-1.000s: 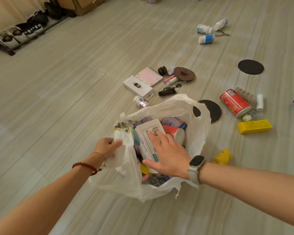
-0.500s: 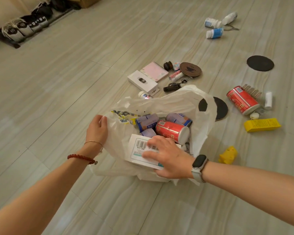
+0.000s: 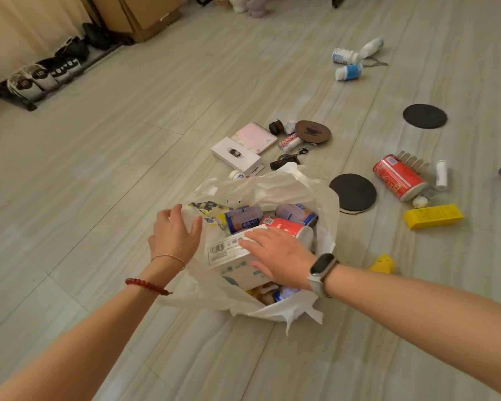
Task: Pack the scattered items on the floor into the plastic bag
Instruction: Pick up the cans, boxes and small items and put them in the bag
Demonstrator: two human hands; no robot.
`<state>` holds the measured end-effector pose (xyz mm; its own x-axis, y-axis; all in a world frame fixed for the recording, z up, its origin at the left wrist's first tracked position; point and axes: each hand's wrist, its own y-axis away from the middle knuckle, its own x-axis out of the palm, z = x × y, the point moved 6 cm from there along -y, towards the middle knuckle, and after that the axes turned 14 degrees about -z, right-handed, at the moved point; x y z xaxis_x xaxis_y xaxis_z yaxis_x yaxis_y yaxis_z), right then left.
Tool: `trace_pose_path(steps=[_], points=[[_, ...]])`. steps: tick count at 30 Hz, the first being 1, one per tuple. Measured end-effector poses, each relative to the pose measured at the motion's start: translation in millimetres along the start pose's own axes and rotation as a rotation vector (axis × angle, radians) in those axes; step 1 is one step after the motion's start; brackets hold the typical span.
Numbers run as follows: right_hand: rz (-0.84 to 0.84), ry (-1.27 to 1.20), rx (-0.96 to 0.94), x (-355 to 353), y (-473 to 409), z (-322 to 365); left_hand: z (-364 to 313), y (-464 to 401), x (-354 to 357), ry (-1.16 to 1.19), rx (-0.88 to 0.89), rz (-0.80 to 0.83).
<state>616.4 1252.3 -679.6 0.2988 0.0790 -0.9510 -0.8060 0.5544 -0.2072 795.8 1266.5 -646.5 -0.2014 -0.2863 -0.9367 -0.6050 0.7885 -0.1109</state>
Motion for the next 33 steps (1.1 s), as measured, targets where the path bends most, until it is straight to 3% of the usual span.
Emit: trace_pose_path(steps=[2,4,8,10,14,16,19,23,25,28,30,33], points=[[-0.173,-0.113,-0.063,-26.1,23.9,-2.4,-17.4,6.5,-7.8,-0.014,0.147,-0.114],[-0.241,-0.144,-0.078,-45.2,55.9,-12.7,-48.0,23.2,-12.2,0.047,0.370,-0.200],[-0.357,-0.140,0.146,-59.6,116.0,-54.4,-124.1,79.5,-1.5,0.237,0.764,-0.128],[-0.257,-0.034,0.279,-46.5,143.7,-86.6,-157.2,111.9,9.6,0.324,0.933,-0.062],[0.173,0.237,0.402,-2.9,183.3,-143.3,-204.3,155.6,33.6,0.400,1.121,0.065],[0.309,0.209,0.352,15.3,191.6,-151.9,-222.4,160.6,49.1,0.369,1.134,0.119],[0.316,0.203,0.316,21.9,190.6,-158.3,-246.7,156.5,80.9,0.279,1.092,0.197],[0.222,0.147,0.654,22.6,214.5,-196.7,-282.9,143.0,138.1,0.034,0.939,0.374],[0.130,0.115,0.879,16.0,229.6,-221.7,-304.4,130.5,166.9,-0.028,0.842,0.394],[0.057,0.053,1.051,18.4,247.2,-246.9,-322.8,105.2,214.8,-0.075,0.696,0.412],[0.003,0.059,1.060,23.4,251.8,-251.7,-321.0,88.2,244.0,-0.160,0.651,0.428],[-0.076,0.202,0.923,29.9,253.7,-247.8,-311.5,68.8,275.3,-0.279,0.660,0.464]])
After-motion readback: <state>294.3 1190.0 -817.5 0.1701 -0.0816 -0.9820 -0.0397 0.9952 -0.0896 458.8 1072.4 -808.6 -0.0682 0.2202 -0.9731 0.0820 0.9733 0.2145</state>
